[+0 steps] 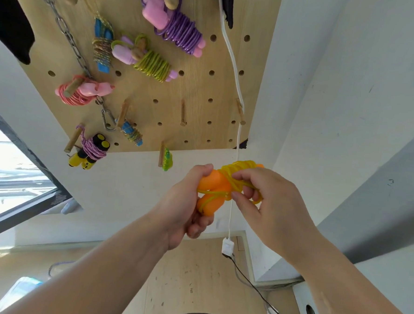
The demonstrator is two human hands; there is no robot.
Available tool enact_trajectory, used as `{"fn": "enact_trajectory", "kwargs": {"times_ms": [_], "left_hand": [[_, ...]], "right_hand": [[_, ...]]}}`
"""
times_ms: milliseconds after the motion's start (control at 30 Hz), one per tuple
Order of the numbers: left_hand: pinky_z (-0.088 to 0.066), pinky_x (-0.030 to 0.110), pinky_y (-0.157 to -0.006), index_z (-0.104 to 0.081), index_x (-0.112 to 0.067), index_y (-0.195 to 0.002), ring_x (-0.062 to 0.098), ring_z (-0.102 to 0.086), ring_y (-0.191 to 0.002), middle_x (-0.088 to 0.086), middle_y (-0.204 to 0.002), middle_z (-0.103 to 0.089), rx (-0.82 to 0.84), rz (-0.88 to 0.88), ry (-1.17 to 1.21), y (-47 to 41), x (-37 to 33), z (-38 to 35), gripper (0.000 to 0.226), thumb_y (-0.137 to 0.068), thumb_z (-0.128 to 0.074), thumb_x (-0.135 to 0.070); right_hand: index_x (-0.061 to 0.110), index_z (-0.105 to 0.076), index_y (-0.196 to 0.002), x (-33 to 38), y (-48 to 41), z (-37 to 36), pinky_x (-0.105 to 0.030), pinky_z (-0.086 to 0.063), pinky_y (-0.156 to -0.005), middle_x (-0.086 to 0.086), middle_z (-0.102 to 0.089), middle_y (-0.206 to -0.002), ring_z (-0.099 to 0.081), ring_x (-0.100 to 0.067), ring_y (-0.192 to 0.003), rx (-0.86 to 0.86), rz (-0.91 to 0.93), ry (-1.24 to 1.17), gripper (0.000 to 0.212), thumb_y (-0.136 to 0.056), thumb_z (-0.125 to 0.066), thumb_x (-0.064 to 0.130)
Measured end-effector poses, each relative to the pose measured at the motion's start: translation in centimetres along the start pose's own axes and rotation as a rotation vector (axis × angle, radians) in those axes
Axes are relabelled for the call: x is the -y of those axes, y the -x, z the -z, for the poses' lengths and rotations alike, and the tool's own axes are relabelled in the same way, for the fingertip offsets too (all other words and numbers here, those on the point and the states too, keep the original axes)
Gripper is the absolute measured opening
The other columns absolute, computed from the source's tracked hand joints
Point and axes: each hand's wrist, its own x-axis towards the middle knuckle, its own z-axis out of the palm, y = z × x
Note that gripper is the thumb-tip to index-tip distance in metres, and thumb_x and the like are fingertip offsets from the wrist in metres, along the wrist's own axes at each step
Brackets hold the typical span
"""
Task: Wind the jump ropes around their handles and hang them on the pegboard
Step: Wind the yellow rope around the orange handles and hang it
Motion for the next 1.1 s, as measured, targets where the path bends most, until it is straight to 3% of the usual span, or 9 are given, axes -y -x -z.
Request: {"fn": "enact_trajectory", "kwargs": {"times_ms": [100,200,300,433,500,600,800,967,1100], "left_hand": [[-0.024,0.026,-0.048,-0.059,-0.016,-0.096,0.016,-0.032,-0.043,0.007,-0.059,-0.043,0.04,-0.124,0.039,0.0,0.0,-0.4,0.056,-0.079,-0.065,-0.069],[-0.021,0.027,-0.049,-0.063,-0.017,-0.088,0.012,-0.029,-0.047,0.002,-0.061,-0.039,0.123,-0.369,0.076,0.4,0.2,-1.1,0.034,-0.067,-0.084,-0.035],[-0.026,0.026,-0.048,-0.065,-0.017,-0.074,0.012,-0.031,-0.046,-0.002,-0.058,-0.043,0.084,-0.509,0.191,0.6,0.0,-1.1,0.016,-0.069,-0.078,-0.01],[-0.032,0.026,-0.052,-0.065,-0.026,-0.062,0.011,-0.037,-0.05,-0.006,-0.057,-0.049,-0.011,-0.661,0.232,0.1,0.3,-0.4,0.019,-0.065,-0.082,-0.017],[-0.048,0.027,-0.066,-0.071,-0.023,-0.079,0.015,-0.059,-0.066,0.002,-0.07,-0.064,-0.057,-0.722,0.23,0.2,0.5,-0.4,0.021,-0.063,-0.081,-0.033],[-0.054,0.049,-0.096,-0.059,-0.007,-0.118,0.038,-0.066,-0.11,0.025,-0.113,-0.067,-0.069,-0.697,0.23,-0.2,0.9,-0.5,0.058,-0.076,-0.074,-0.043],[-0.052,0.038,-0.072,-0.053,-0.021,-0.101,0.011,-0.057,-0.079,-0.005,-0.083,-0.058,-0.235,-0.601,-0.09,-0.1,1.4,-0.9,0.014,-0.104,-0.053,-0.035],[-0.058,0.056,-0.079,-0.059,-0.015,-0.101,0.037,-0.062,-0.085,0.022,-0.096,-0.061,-0.11,-0.441,-0.203,0.5,1.4,0.4,0.026,-0.091,-0.056,-0.038],[-0.058,0.059,-0.077,-0.058,-0.02,-0.112,0.038,-0.065,-0.091,0.024,-0.107,-0.061,0.078,-0.453,-0.285,1.1,1.1,1.7,0.049,-0.067,-0.064,-0.035]], "right_hand": [[0.02,-0.068,-0.103,0.6,-0.1,-0.6,-0.007,-0.04,-0.066,0.022,-0.049,-0.07,-0.051,-0.001,-0.068,-0.068,-0.078,-0.136,0.018,-0.086,-0.072,0.019],[0.027,-0.065,-0.1,1.6,-0.3,-0.5,-0.008,-0.044,-0.065,0.018,-0.059,-0.073,-0.058,-0.004,-0.072,-0.179,-0.203,-0.361,0.021,-0.087,-0.075,0.013],[0.03,-0.067,-0.099,2.1,-0.6,-0.1,-0.01,-0.048,-0.069,0.015,-0.065,-0.079,-0.063,-0.004,-0.076,-0.243,-0.295,-0.505,0.027,-0.084,-0.077,0.01],[0.032,-0.071,-0.099,2.9,-0.3,0.4,-0.024,-0.053,-0.072,0.006,-0.067,-0.078,-0.062,-0.013,-0.075,-0.208,-0.349,-0.715,0.026,-0.078,-0.075,0.016],[0.033,-0.072,-0.102,3.6,-0.1,0.4,-0.026,-0.056,-0.072,0.005,-0.068,-0.079,-0.063,-0.014,-0.075,-0.145,-0.358,-0.732,0.029,-0.077,-0.074,0.018],[0.038,-0.071,-0.103,4.1,0.1,0.4,-0.023,-0.054,-0.071,0.009,-0.068,-0.079,-0.063,-0.009,-0.073,-0.022,-0.366,-0.754,0.033,-0.078,-0.074,0.016],[0.022,-0.07,-0.096,4.1,0.0,1.2,-0.019,-0.043,-0.061,0.007,-0.06,-0.077,-0.054,-0.01,-0.072,0.273,-0.172,-0.274,0.01,-0.094,-0.064,0.014],[0.03,-0.068,-0.106,3.8,-1.3,2.9,-0.012,-0.041,-0.068,0.019,-0.058,-0.081,-0.056,-0.004,-0.082,0.502,-0.067,-0.165,0.018,-0.097,-0.062,0.016],[0.034,-0.056,-0.091,3.5,-2.1,3.8,-0.015,-0.04,-0.056,0.016,-0.053,-0.069,-0.048,-0.01,-0.06,0.531,-0.113,-0.263,0.027,-0.09,-0.068,0.009]]}}
